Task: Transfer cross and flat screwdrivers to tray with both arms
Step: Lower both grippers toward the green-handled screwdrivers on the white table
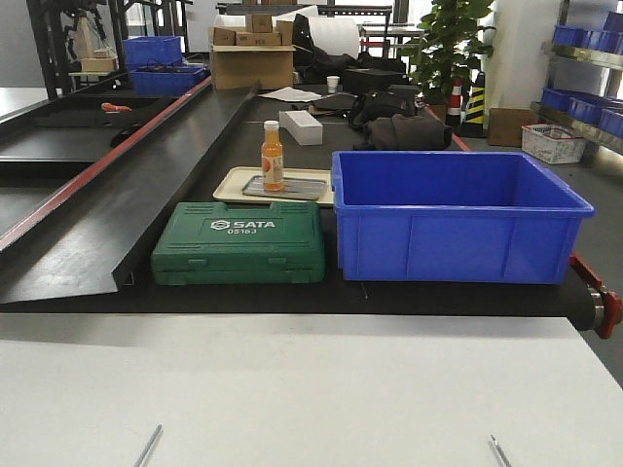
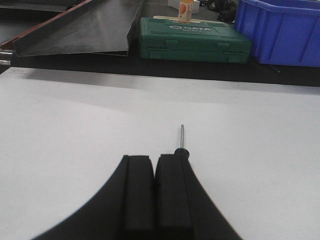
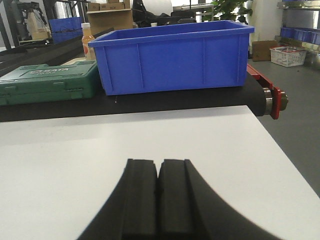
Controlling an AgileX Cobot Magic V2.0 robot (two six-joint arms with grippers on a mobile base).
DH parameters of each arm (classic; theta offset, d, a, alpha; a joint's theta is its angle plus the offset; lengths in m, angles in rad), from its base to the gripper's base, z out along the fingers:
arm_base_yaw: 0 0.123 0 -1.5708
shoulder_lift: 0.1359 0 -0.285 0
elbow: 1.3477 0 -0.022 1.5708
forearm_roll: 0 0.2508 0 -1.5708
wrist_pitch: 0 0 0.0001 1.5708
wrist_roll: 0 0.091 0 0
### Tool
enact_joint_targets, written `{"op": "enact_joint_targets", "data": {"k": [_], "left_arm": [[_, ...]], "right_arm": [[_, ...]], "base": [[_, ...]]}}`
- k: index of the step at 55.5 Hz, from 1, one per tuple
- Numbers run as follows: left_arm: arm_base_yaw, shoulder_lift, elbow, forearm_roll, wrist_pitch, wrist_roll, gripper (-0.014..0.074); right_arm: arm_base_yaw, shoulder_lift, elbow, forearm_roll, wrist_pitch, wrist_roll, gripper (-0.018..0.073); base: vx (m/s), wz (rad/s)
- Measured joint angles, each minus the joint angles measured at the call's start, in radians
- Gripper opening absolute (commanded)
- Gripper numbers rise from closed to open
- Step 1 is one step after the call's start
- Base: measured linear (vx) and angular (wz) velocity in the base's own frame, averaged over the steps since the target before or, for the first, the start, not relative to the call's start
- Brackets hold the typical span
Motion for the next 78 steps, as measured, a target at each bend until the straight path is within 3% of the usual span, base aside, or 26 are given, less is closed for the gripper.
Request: {"op": "enact_joint_targets", "data": {"k": [30,55,64,71,78], "left_arm": [[0.000,0.000,0.000,0.000,-0.017,0.014,-0.0006],[0.000,0.000,0.000,0.000,-0.205,0.015,-0.0006],[0.000,0.000,-0.006,-0.001,-0.318,0.011,-0.0002],[0.000,0.000,-0.077,-0.001,-0.378,0.009,0.0016],[0.000,0.009,-0.211,-0.001,-0.352,0.008,0.0065]], "right_arm": [[0.000,0.000,0.000,0.000,0.000,0.000,-0.0008],[0.000,0.000,0.000,0.000,-0.004,0.000,-0.0008],[0.000,0.000,-0.004,0.005,-0.138,0.019,-0.0008],[0.000,0.024,-0.107,0.003,-0.146,0.021,-0.0008],[0.000,0.119,-0.270,0.001,-0.093,0.020,-0.0005]], "base": [[0.00,0.00],[0.00,0.00],[0.00,0.00],[0.00,0.00],[0.00,0.00]]}}
